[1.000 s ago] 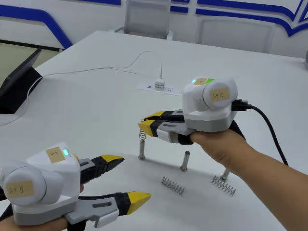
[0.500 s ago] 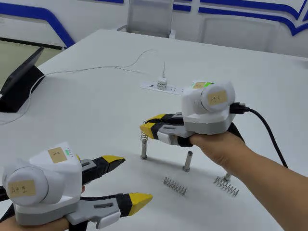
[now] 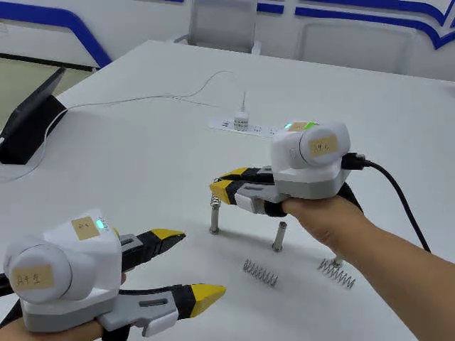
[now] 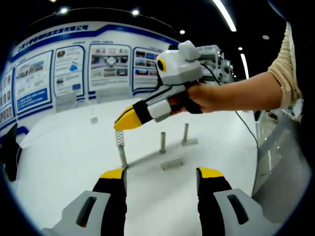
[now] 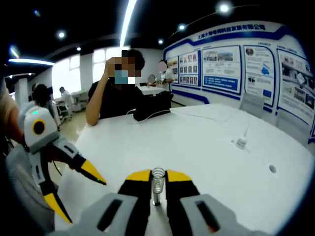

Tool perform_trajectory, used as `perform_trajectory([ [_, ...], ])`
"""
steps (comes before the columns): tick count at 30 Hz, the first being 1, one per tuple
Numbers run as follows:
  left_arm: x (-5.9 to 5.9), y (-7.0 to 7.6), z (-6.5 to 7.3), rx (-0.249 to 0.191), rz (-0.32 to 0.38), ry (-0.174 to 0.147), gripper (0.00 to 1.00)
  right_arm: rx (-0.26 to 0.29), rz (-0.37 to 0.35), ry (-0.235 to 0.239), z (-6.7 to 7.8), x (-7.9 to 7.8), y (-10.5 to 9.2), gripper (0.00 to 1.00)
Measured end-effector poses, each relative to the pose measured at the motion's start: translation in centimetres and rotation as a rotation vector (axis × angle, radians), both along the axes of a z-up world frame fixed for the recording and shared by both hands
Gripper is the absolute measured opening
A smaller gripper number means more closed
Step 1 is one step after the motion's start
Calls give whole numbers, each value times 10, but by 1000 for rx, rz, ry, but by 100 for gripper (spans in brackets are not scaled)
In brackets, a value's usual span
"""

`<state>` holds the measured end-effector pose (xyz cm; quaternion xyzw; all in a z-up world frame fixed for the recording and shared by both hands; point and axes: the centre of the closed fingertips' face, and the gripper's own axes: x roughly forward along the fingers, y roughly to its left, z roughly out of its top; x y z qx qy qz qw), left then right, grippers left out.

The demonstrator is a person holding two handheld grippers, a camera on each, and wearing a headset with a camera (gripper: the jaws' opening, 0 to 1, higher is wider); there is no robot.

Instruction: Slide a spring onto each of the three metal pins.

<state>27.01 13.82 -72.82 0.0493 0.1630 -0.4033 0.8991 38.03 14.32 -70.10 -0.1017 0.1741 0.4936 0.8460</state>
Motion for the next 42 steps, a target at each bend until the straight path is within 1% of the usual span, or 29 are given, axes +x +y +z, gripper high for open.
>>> perform_trajectory([
  [2, 1, 0, 0, -2, 2, 1, 58, 6, 2, 13, -2, -1, 1, 11],
  [4, 2, 0, 0, -2, 4, 1, 58, -1, 5, 10, -4, -2, 2, 11],
  [8, 3, 1, -1, 0, 5, 2, 58, -13, 3, 16, -14, -1, 1, 11],
  [11, 3, 1, -1, 1, 6, 2, 58, -11, -2, 21, -18, -1, 1, 12],
  [16, 4, 2, -3, 1, 10, 7, 58, -27, 2, 25, -28, -4, 3, 12],
  [22, 5, 1, -2, 4, 9, 5, 58, -42, 9, 25, -33, -5, 5, 12],
  [28, 6, 3, -4, 3, 16, 10, 58, -74, 3, 23, -43, -4, 5, 12],
  [35, 6, 2, -3, 3, 15, 8, 58, -89, -4, 31, -48, -3, 5, 12],
  [41, 7, 2, -2, 3, 14, 8, 58, -113, -12, 45, -57, -4, 3, 12],
  [42, 7, 2, -3, 3, 14, 8, 58, -110, -12, 43, -56, -3, 4, 12],
])
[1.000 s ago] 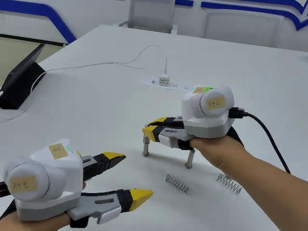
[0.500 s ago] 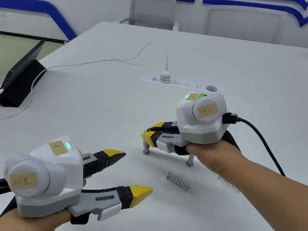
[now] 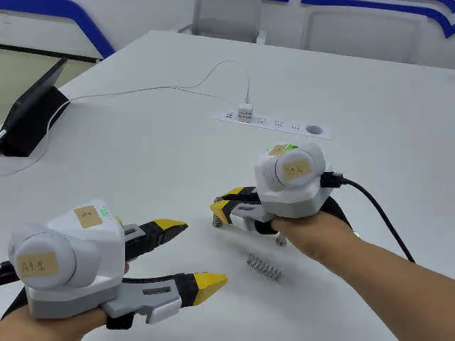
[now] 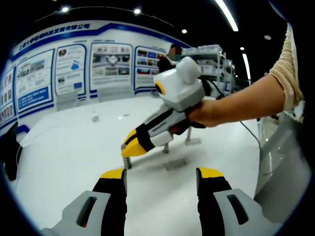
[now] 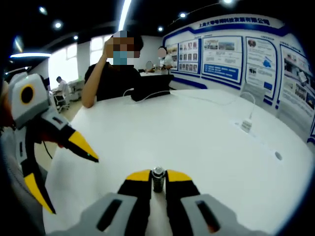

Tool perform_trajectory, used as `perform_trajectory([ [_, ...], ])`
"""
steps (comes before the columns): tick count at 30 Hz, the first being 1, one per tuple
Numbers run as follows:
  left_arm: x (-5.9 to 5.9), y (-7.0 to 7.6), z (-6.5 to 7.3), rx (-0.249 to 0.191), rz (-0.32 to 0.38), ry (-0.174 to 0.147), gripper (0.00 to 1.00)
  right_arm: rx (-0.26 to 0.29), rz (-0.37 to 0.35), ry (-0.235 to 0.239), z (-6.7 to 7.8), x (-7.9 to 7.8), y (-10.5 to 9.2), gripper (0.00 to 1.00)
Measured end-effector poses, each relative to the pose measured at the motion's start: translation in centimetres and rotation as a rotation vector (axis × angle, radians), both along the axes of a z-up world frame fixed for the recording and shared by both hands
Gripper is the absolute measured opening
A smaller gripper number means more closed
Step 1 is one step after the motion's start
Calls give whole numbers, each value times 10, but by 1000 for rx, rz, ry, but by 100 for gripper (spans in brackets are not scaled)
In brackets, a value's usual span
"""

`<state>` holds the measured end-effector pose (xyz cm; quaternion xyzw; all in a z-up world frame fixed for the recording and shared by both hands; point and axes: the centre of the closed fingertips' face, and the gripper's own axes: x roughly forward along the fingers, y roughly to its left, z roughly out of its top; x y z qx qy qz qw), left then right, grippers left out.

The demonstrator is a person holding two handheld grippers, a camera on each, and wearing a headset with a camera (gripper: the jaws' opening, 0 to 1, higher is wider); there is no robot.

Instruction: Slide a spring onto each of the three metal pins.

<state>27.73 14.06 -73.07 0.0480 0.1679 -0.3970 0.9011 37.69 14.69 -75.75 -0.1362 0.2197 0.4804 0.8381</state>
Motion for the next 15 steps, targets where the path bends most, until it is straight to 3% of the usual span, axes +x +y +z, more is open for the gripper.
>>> perform_trajectory([
  [9, 1, 1, 1, 4, -3, 2, 58, -7, -2, 8, -4, -1, -1, 15],
  [15, 1, 0, 2, 5, -7, -3, 58, 1, -14, -1, 4, -4, -7, 17],
])
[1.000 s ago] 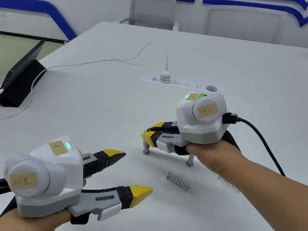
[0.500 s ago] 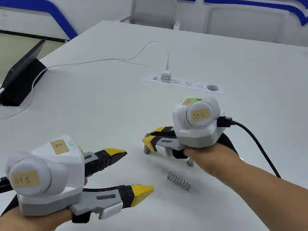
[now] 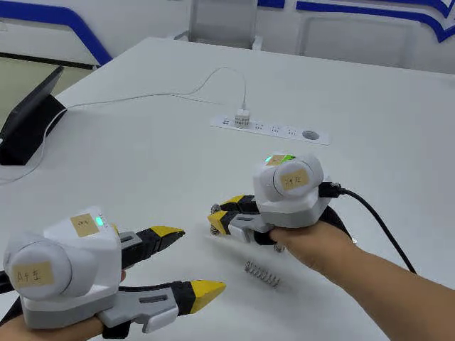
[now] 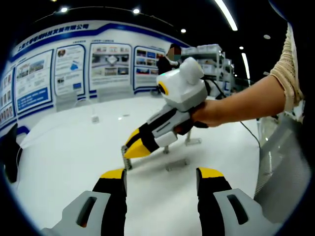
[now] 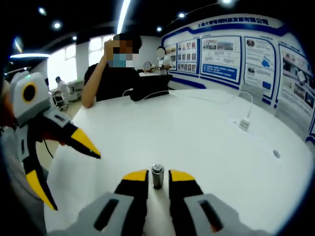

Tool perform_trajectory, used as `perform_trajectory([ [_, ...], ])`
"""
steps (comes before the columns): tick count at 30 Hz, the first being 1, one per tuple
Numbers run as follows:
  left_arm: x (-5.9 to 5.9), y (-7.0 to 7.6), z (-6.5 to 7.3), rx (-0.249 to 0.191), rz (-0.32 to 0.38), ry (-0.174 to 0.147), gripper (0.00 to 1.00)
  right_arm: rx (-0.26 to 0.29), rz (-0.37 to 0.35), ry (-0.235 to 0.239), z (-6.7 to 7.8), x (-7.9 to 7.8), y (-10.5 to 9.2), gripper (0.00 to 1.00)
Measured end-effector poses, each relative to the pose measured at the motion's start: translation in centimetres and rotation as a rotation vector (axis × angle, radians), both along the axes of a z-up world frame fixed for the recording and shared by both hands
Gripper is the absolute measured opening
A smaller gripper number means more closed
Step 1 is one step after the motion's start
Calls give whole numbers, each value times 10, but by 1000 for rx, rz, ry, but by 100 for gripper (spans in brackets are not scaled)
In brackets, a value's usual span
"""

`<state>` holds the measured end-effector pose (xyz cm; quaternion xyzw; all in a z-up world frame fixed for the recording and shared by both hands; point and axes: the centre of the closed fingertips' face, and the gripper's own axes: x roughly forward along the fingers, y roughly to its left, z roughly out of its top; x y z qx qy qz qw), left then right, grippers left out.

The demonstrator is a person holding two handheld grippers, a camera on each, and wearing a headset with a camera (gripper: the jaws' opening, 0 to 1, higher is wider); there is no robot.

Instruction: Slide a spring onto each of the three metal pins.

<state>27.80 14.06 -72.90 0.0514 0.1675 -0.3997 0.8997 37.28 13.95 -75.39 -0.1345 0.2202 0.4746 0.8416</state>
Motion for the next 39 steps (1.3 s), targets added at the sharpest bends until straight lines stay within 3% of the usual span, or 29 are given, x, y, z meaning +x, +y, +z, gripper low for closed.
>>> perform_trajectory([
  [9, 5, 0, 2, 3, -1, -11, 58, 16, 12, -48, 23, -18, -20, 18],
  [20, 8, 0, 2, 18, -6, -17, 58, -12, 47, -58, 24, -54, -49, 19],
  [29, 9, 1, 5, 27, -9, -25, 58, -56, 59, -26, 5, -71, -67, 19],
  [39, 14, 5, 7, 40, 1, -36, 58, -81, 48, 21, -18, -80, -82, 19],
])
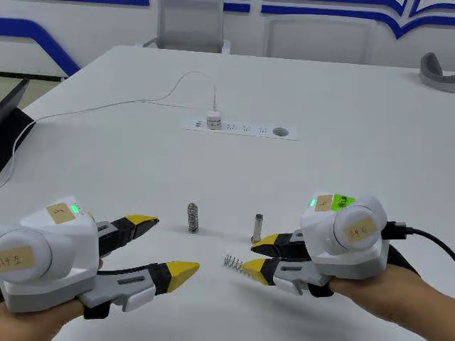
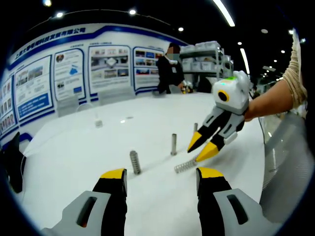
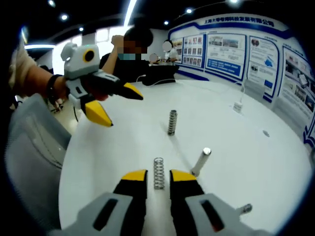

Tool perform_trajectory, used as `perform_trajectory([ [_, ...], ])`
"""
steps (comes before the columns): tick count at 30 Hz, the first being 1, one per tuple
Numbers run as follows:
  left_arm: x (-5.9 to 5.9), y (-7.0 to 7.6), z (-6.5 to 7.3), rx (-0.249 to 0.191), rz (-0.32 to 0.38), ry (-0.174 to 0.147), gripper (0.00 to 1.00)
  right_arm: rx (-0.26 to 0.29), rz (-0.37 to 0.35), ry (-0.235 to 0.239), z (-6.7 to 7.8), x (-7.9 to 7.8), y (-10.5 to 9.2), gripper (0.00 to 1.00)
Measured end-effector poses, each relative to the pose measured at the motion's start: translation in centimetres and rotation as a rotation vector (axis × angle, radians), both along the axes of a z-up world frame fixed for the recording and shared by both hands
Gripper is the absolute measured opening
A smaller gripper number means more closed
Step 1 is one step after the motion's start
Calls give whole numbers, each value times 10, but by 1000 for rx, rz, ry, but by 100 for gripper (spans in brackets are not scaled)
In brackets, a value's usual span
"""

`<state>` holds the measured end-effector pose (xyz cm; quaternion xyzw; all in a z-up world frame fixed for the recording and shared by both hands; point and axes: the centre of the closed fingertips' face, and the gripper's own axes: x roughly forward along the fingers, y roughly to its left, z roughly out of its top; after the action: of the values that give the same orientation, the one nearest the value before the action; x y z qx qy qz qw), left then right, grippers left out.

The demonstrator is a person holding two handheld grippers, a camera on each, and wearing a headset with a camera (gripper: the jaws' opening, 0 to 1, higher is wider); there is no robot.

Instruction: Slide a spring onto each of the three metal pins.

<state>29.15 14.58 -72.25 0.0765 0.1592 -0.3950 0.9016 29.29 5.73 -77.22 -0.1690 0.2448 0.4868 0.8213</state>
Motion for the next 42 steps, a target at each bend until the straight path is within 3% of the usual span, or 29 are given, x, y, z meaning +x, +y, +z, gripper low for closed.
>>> perform_trajectory([
  [15, -1, -6, -2, 17, -23, -3, 57, -29, 6, 39, -23, -1, -4, 18],
  [28, -4, -14, -5, 29, -54, 4, 57, -22, 8, 60, -28, 1, -1, 14],
  [35, -8, -28, -10, 47, -102, 8, 56, -30, 10, 45, -28, 2, -2, 12],
  [42, -11, -39, -13, 88, -170, -10, 56, -12, 21, 63, -19, -4, -2, 12],
])
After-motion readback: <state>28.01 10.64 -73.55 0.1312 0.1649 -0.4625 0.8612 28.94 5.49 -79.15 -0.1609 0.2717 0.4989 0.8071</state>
